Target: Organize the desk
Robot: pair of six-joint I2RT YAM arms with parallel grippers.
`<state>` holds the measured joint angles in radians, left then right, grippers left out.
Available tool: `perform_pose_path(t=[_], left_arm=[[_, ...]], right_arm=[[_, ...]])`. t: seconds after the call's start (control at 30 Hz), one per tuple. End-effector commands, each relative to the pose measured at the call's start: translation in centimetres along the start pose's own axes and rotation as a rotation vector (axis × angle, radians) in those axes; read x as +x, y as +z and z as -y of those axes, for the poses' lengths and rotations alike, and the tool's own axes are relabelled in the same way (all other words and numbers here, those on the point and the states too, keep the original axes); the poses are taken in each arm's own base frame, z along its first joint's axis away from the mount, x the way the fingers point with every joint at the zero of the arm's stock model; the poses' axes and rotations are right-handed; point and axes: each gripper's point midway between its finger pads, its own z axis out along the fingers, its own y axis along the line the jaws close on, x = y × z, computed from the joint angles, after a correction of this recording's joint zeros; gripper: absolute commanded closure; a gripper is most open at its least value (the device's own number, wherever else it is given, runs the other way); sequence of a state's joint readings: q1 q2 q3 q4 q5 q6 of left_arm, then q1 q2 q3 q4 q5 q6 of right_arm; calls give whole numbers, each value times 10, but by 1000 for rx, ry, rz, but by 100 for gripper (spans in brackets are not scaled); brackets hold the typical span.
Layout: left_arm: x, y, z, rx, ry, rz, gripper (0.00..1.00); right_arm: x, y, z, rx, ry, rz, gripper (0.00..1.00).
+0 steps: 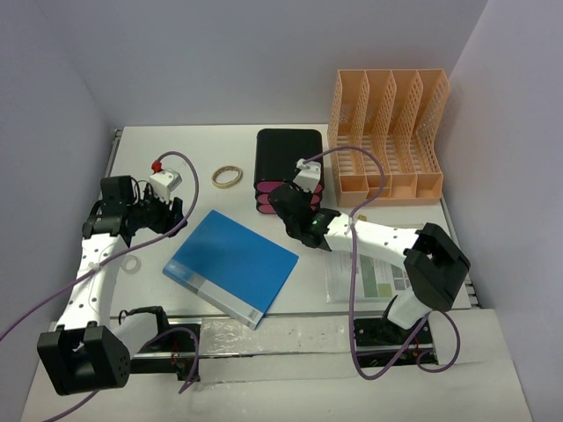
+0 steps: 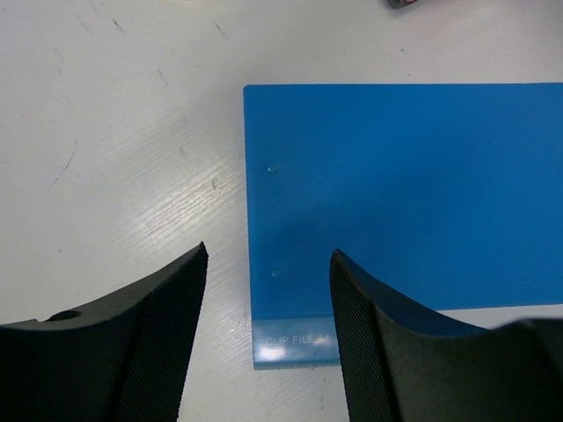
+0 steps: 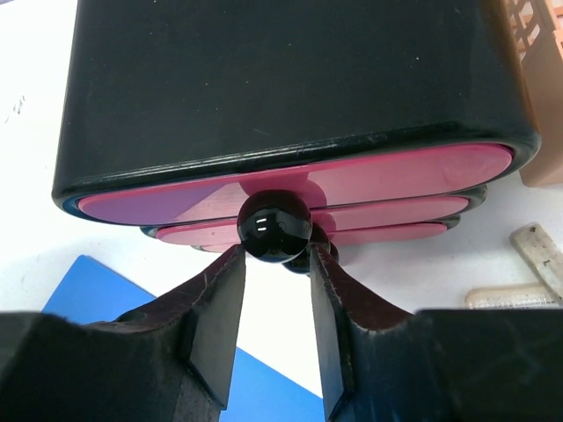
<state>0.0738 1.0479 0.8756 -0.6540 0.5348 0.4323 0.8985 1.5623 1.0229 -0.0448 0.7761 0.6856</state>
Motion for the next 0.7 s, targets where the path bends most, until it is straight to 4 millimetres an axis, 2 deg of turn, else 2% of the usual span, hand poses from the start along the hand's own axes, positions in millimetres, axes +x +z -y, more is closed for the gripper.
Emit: perform_pose_path(t=[0.0,0.23,0.43,0.5,0.67], left_arm=[[-12,-8,-7,-58,29,50,34],[-9,-17,-4,-78,34,51,29],[-9,-21,-1,-81,39,59,27],[-8,-21,0,-79,39,58,27],[-8,-22,2,-69,43,56,27]], right_arm=[[-28,4,-7,-4,47,63,55],[-25,1,-11,-27,54,39,50],[2,1,-3,-33,64,-14,37],[12,3,1,-26,49,-31,37],[16,15,-8,-24,41,-22,39]])
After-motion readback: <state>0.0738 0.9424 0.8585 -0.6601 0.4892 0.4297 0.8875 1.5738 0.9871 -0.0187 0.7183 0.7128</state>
